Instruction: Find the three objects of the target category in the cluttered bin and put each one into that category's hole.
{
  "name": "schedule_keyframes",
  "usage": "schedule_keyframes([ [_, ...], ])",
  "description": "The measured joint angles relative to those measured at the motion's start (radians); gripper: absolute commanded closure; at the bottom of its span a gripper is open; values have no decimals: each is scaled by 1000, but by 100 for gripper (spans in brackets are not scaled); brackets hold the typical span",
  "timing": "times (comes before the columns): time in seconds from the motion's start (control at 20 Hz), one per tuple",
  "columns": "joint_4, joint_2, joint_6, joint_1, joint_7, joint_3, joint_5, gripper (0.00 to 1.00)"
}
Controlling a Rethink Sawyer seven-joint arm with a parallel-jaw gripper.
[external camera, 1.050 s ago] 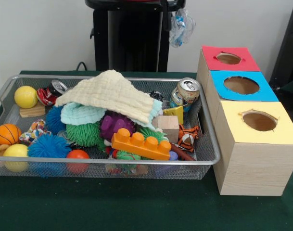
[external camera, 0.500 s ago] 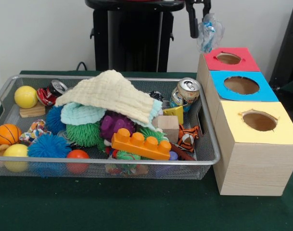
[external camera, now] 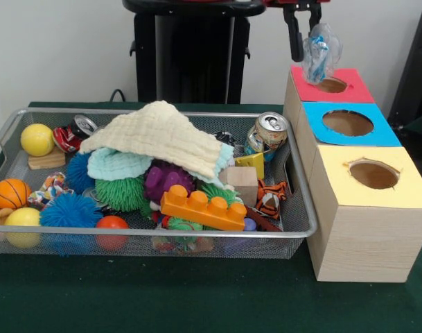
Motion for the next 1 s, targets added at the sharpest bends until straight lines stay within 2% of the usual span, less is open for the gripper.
schedule_keyframes([
  [0.75, -56, 170, -204, 79, 0, -62, 3, 100],
  [1.0, -56, 219, -224, 90, 0, -64, 4, 100],
])
